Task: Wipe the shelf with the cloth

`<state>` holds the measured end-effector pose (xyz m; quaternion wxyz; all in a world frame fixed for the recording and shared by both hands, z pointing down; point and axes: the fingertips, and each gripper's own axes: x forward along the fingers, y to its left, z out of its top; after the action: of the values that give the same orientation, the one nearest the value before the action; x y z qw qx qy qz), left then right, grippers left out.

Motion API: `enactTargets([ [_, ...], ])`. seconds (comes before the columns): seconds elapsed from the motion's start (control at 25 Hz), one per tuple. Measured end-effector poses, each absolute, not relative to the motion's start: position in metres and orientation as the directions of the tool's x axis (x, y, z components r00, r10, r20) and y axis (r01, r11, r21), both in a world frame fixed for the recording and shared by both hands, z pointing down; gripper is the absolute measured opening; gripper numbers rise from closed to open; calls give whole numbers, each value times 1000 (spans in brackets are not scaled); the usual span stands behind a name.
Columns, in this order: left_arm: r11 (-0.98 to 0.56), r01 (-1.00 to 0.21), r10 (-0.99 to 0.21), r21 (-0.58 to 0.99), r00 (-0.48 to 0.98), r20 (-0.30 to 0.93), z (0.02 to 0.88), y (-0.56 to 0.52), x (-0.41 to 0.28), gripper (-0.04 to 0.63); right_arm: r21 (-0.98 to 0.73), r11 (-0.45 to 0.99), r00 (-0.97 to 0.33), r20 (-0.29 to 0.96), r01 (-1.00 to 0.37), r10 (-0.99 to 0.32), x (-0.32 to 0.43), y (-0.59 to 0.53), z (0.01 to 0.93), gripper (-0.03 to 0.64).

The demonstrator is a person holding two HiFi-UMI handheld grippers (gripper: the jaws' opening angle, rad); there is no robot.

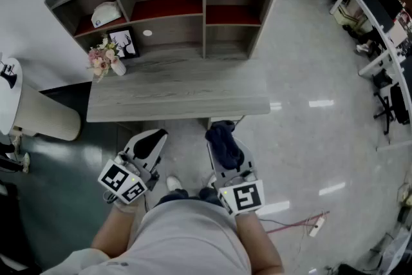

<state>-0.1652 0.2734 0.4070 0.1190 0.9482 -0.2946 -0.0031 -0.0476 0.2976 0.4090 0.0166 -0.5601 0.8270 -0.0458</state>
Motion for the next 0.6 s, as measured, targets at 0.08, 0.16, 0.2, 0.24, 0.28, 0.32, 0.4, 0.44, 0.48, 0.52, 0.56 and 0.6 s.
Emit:
enactTargets([
  [0.08,-794,-561,-562,235,824,68,408,273,-155,37,-93,369,-373,23,-925,-928,-37,297,410,107],
  [0.16,-791,-564,-564,236,822,74,409,273,-144,37,-94,371,-375,24,-924,-927,-26,297,410,107],
  [0.2,-791,-566,-565,233,821,78,409,273,-138,37,-95,373,-377,24,-923,-926,-21,297,411,107],
  [0.24,-790,-568,-567,230,820,80,408,272,-132,37,-98,375,-379,23,-922,-925,-15,296,411,107],
  [0.28,-789,-571,-568,226,818,83,408,272,-126,37,-104,376,-380,20,-921,-925,-9,295,411,107],
  [0.32,-788,-574,-571,222,817,87,408,272,-120,37,-116,377,-381,16,-919,-925,-3,294,411,107],
  [0.4,-784,-581,-575,217,812,99,409,273,-110,37,-148,383,-388,7,-912,-922,9,293,410,107],
  [0.44,-783,-584,-576,215,810,106,410,274,-105,37,-154,390,-396,7,-908,-918,15,293,410,107],
  [0.48,-781,-587,-577,214,809,111,411,275,-100,37,-150,397,-403,10,-906,-915,21,294,412,107],
  [0.52,-781,-588,-577,213,808,115,412,275,-95,37,-144,399,-405,11,-905,-914,26,293,414,109],
  [0.56,-781,-587,-576,212,809,118,413,274,-91,37,-144,397,-402,9,-907,-916,31,291,415,109],
  [0.6,-782,-586,-574,212,810,122,414,274,-87,37,-152,392,-397,8,-907,-918,35,290,417,108],
])
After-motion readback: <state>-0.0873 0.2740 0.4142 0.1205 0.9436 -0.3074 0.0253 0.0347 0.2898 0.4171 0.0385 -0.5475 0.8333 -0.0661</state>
